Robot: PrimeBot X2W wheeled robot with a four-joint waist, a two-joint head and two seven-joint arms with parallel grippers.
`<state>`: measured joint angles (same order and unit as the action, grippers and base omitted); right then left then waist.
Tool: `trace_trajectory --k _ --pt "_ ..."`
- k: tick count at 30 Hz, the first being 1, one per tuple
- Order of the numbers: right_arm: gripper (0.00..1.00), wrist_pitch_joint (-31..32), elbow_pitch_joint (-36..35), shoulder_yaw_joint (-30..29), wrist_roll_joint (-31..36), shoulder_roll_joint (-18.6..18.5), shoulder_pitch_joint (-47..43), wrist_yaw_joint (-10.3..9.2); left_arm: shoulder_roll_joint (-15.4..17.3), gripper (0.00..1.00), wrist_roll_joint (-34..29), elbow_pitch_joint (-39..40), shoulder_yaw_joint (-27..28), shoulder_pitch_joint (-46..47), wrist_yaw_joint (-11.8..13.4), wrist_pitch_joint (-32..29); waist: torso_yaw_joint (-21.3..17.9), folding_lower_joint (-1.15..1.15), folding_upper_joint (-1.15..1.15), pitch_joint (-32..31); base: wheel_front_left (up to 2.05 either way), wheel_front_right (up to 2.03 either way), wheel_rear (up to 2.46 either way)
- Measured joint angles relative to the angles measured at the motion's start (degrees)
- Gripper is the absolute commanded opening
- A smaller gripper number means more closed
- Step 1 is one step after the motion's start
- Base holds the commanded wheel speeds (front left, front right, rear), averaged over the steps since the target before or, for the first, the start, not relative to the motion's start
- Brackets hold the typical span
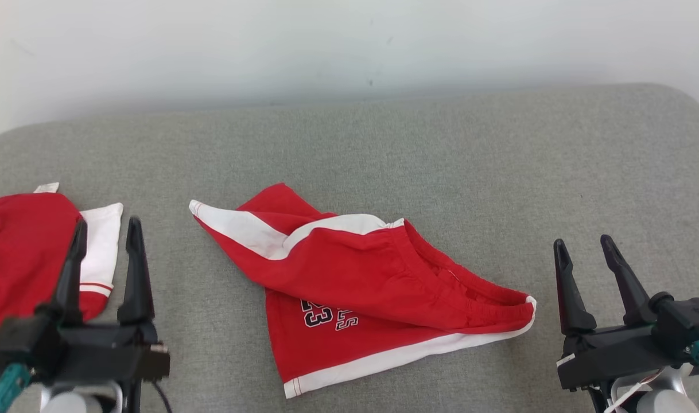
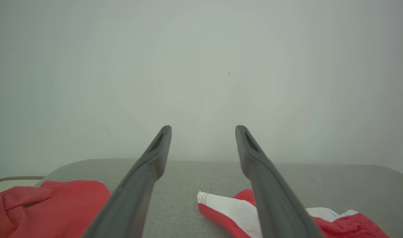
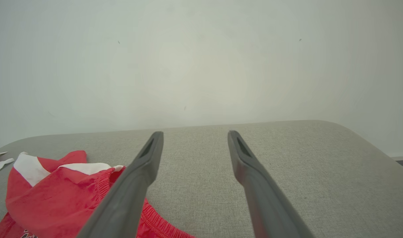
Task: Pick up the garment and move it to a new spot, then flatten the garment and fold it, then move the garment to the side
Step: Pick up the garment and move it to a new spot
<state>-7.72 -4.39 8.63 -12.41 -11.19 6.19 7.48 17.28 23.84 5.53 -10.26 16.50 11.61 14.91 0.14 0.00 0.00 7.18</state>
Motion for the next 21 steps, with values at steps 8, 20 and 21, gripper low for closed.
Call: trace_trajectory --k 8,20,21 --pt "1.0 0.65 0.67 1.04 0.03 -0.46 -2.69 0.0 0.34 1.0 -4.33 0.04 0.35 -9.53 -1.75 0.0 0.26 0.0 0.0 -3.03 0.0 0.0 0.0" --pt "1.0 2.77 -1.82 1.51 1.26 -0.36 -7.28 0.0 0.63 1.0 -5.82 1.89 -0.94 -15.56 -0.35 -0.58 0.06 -0.01 0.0 -6.46 0.0 0.0 0.0" --pt "1.0 3.01 -2.09 1.57 1.35 -0.36 -7.47 -0.01 0.68 1.0 -5.82 1.93 -0.96 -15.62 -0.32 -0.77 0.03 -0.01 0.0 -6.69 0.0 0.0 0.0"
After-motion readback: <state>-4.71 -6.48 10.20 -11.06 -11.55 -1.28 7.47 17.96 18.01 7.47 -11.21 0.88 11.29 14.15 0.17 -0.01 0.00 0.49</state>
